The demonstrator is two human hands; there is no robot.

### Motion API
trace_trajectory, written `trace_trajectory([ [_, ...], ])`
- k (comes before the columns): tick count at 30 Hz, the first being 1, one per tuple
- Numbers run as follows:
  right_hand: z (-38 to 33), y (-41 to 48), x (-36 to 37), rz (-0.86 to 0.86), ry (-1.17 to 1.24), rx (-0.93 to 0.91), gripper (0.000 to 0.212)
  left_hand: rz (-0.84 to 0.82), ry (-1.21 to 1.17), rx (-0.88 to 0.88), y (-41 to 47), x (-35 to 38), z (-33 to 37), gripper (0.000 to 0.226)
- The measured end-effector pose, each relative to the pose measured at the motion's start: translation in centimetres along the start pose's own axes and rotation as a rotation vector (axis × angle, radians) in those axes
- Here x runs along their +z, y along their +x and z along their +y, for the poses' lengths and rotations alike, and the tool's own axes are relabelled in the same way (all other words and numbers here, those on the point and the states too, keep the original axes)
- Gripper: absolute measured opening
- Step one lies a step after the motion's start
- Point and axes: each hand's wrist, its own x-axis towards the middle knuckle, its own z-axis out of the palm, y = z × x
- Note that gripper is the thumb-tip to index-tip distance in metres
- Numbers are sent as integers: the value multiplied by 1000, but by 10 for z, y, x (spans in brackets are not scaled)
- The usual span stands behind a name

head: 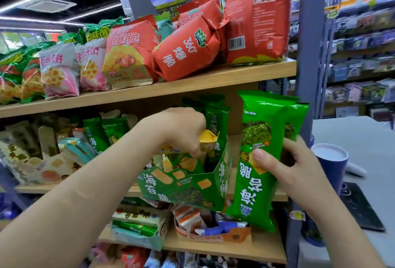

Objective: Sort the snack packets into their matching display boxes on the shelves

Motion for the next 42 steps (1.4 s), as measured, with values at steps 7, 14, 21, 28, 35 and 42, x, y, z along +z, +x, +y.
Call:
trace_trajectory([
  [7, -27, 7, 6, 66, 445, -305, 35, 147, -128, -16, -35, 28, -15, 23],
  [14, -22, 27, 50, 64, 402, -282, 31, 222, -208, -30, -51, 41, -25, 44],
  [21, -32, 45, 45, -155, 175, -194, 29, 200, -502, -26, -50, 39, -36, 27],
  [28, -45, 61, 33, -410, 231, -213, 44, 139, -790, 43, -55, 38, -49, 26],
  [35, -35, 59, 43, -433, 129, -117, 39, 456, -1081, 76, -49, 55, -48, 57],
  [42, -46, 70, 31, -610, 27, -50, 40, 836, -1210, 98, -55, 33, -28, 37],
])
